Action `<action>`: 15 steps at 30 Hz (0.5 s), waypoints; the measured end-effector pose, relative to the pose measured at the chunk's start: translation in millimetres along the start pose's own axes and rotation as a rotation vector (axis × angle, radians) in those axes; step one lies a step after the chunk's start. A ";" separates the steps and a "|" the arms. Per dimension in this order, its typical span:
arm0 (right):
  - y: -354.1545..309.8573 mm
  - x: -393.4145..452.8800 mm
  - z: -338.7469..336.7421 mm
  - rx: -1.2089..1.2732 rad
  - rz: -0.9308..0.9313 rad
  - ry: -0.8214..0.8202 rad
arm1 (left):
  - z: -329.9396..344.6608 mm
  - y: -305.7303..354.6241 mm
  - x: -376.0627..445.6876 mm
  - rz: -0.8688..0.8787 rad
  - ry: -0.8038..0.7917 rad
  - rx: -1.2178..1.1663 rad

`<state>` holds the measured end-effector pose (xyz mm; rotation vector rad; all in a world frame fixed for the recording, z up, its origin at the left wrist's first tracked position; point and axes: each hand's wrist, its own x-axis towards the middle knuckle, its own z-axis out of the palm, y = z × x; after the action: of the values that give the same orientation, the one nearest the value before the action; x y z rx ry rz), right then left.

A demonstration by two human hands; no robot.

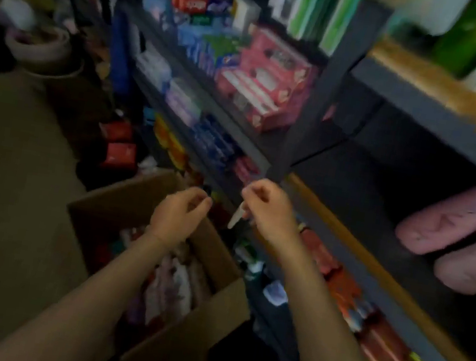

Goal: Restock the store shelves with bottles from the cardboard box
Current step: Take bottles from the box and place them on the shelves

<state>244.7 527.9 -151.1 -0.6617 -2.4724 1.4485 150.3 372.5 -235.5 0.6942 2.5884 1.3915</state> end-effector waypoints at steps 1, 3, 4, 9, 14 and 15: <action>26.7 4.6 31.8 -0.019 0.088 -0.095 | -1.9 -36.4 -11.5 -0.097 -0.013 0.028; 77.5 8.9 99.1 -0.066 0.259 -0.280 | -7.0 -109.5 -39.9 -0.293 -0.044 0.094; 97.3 8.3 127.5 -0.114 0.339 -0.366 | -9.3 -139.7 -53.9 -0.342 -0.055 0.137; 184.7 12.3 238.0 -0.334 0.516 -0.573 | -13.6 -235.9 -96.7 -0.317 -0.100 0.439; 229.9 12.7 305.4 -0.472 0.684 -0.789 | 1.7 -269.4 -108.6 -0.107 0.001 0.488; 238.4 10.9 314.6 -0.523 0.694 -0.862 | 3.9 -271.1 -108.0 -0.075 0.042 0.469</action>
<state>179.2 389.2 -515.1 -1.3176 -3.6111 1.4902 156.1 199.2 -470.3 0.6129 2.9688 0.7854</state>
